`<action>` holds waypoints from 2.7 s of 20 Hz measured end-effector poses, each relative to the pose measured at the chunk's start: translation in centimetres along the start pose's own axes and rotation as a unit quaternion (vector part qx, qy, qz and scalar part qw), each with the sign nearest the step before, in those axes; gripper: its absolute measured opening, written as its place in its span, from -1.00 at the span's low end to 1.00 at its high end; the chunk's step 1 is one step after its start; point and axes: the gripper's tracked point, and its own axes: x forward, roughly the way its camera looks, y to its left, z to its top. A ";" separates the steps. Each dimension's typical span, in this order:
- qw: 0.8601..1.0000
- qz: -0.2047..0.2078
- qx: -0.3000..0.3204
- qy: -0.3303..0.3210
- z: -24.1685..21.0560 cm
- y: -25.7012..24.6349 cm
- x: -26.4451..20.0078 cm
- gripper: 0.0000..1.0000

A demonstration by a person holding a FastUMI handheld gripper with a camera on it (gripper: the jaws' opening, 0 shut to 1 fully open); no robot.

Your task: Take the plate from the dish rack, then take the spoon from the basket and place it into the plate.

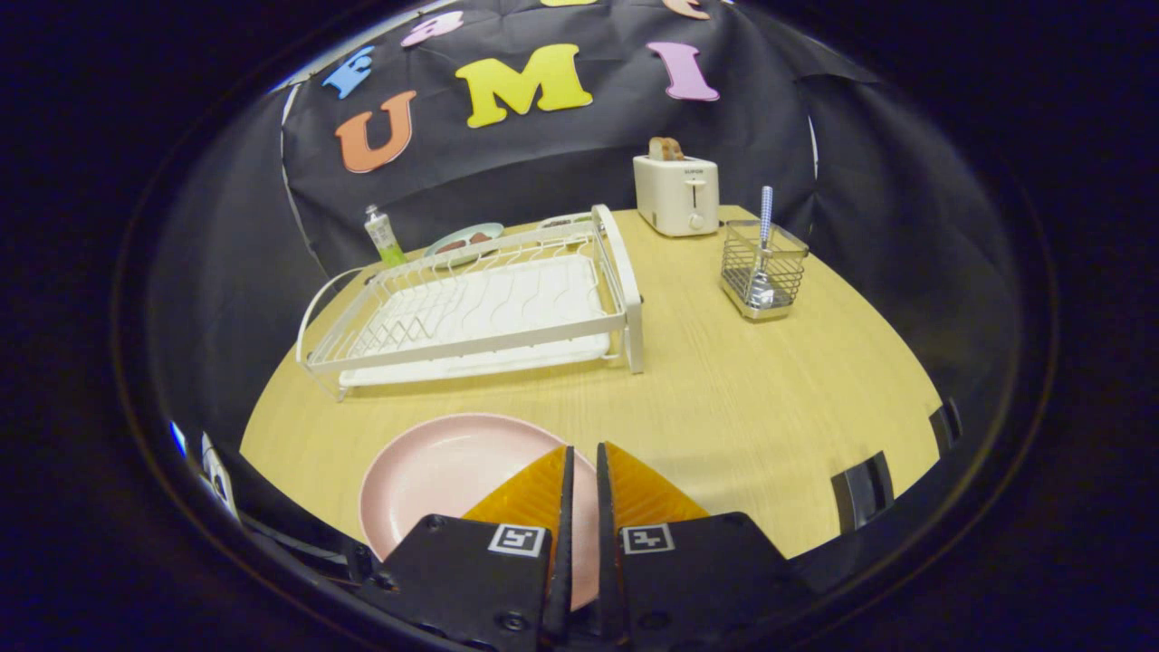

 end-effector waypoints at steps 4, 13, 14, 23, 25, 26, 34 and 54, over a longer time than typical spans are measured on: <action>0.999 0.006 0.003 -0.033 1.5 -0.6 -1.0 -0.57; 0.991 0.006 0.011 -0.134 6.7 -5.9 -0.6 0.82; 0.990 0.005 0.014 -0.139 7.1 -6.7 -0.3 0.92; 0.980 -0.058 -0.030 -0.186 14.4 -15.3 2.8 1.00; 0.977 -0.078 -0.047 -0.190 16.0 -16.9 3.5 1.00; 0.975 -0.083 -0.054 -0.197 17.1 -17.3 3.8 1.00; 0.976 -0.076 -0.058 -0.196 23.8 -20.5 9.3 1.00; 0.969 -0.002 0.071 -0.235 29.0 -21.7 13.3 -0.63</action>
